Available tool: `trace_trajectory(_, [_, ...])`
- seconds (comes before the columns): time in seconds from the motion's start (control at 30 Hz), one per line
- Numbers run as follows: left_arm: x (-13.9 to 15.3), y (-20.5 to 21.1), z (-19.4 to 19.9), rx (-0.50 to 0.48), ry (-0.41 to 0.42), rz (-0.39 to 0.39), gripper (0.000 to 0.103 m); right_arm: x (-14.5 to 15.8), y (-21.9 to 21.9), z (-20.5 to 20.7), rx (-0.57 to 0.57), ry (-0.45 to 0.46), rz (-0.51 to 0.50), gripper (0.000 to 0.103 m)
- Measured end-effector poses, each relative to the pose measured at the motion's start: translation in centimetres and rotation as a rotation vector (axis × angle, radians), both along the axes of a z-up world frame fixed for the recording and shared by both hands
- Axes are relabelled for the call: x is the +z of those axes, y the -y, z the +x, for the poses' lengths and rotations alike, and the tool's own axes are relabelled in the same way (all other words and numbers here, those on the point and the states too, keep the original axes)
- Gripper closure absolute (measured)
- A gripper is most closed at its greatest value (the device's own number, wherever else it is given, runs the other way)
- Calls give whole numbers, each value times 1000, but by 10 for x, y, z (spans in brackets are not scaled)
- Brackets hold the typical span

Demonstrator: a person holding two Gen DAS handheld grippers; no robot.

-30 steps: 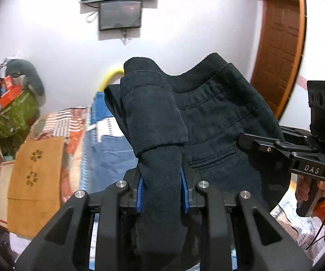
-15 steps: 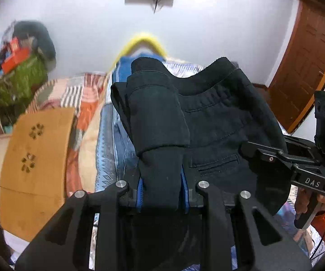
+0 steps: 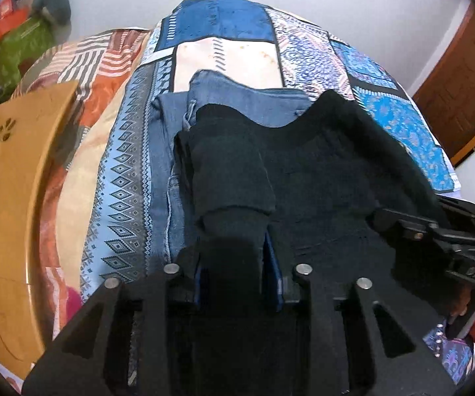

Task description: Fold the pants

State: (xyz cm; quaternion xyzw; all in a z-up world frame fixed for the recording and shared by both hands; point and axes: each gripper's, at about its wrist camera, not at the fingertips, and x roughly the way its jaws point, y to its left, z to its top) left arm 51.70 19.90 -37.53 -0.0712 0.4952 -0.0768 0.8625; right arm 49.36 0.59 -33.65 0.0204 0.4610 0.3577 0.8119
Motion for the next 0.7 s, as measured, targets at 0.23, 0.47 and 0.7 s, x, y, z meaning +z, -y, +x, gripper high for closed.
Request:
trace_trajectory(0.23, [11, -16, -11, 75, 4, 28, 56, 10, 16, -12, -16, 6, -96, 61])
trace_trajectory(0.47, [72, -15, -61, 98, 73, 141, 56, 56, 47, -52, -56, 60, -81, 60])
trace_trajectory(0.7, [178, 8, -147, 102, 268, 171, 56, 152, 66, -122, -76, 240, 31, 60])
